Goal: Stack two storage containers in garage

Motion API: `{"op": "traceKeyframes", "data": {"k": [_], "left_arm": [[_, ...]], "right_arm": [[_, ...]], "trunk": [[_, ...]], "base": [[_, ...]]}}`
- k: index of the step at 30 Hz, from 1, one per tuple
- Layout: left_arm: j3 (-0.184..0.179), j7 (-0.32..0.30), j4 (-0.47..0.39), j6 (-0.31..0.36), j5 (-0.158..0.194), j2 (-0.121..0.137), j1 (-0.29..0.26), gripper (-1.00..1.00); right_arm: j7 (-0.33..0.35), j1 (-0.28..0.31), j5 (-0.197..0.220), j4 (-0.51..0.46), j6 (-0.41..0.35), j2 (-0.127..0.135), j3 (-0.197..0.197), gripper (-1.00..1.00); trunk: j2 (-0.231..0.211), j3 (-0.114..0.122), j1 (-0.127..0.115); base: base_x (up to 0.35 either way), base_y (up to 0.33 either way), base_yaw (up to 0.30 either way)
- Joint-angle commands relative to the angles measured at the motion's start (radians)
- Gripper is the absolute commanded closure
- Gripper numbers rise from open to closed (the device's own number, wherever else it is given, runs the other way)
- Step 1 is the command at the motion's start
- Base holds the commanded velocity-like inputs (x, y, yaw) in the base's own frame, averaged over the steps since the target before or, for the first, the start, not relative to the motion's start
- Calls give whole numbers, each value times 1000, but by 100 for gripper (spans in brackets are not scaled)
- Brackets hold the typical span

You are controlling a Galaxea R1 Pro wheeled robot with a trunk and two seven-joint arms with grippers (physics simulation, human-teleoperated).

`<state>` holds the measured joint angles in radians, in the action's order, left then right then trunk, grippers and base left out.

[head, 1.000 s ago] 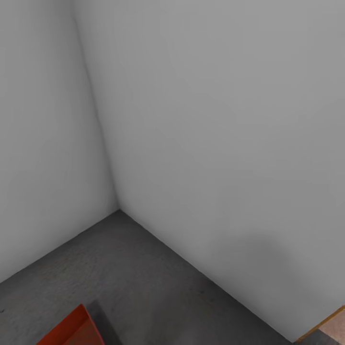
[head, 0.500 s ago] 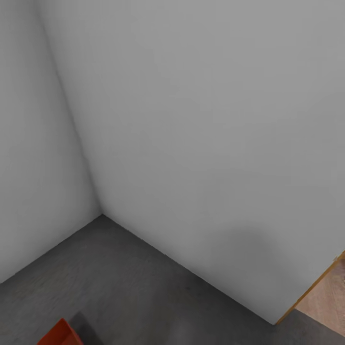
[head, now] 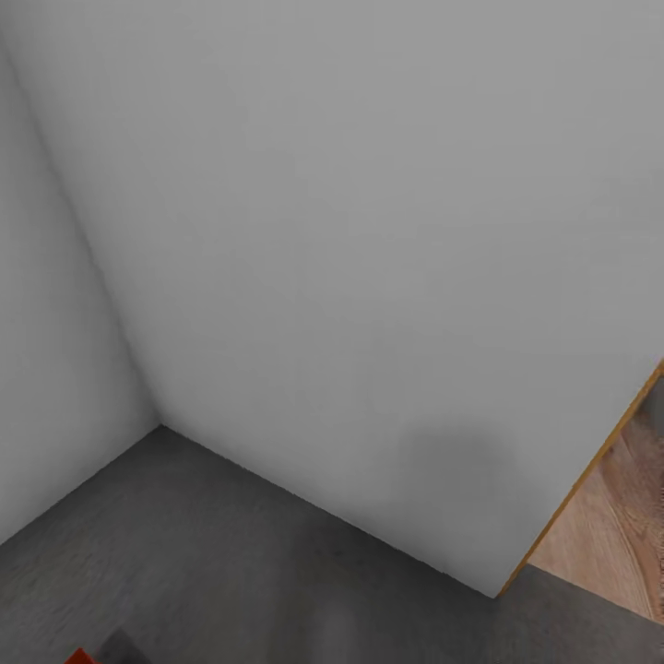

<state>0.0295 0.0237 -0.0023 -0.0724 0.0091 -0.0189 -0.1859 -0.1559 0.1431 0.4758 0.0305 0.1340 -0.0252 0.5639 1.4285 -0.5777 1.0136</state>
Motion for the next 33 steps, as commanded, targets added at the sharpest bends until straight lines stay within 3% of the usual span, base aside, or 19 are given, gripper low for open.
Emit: {"op": "traceKeyframes", "data": {"k": [1, 33], "left_arm": [[3, 0, 1, -5, 0, 0, 0, -100], [2, -5, 1, -6, 1, 1, 0, -100]], "right_arm": [[-1, 1, 9, 3, 5, -1, 8, -100], [-1, 2, 16, 3, 5, -1, 8, -100]], "trunk": [[0, -1, 0], [0, -1, 0]], "base": [[0, 0, -250], [0, 0, -254]]}}
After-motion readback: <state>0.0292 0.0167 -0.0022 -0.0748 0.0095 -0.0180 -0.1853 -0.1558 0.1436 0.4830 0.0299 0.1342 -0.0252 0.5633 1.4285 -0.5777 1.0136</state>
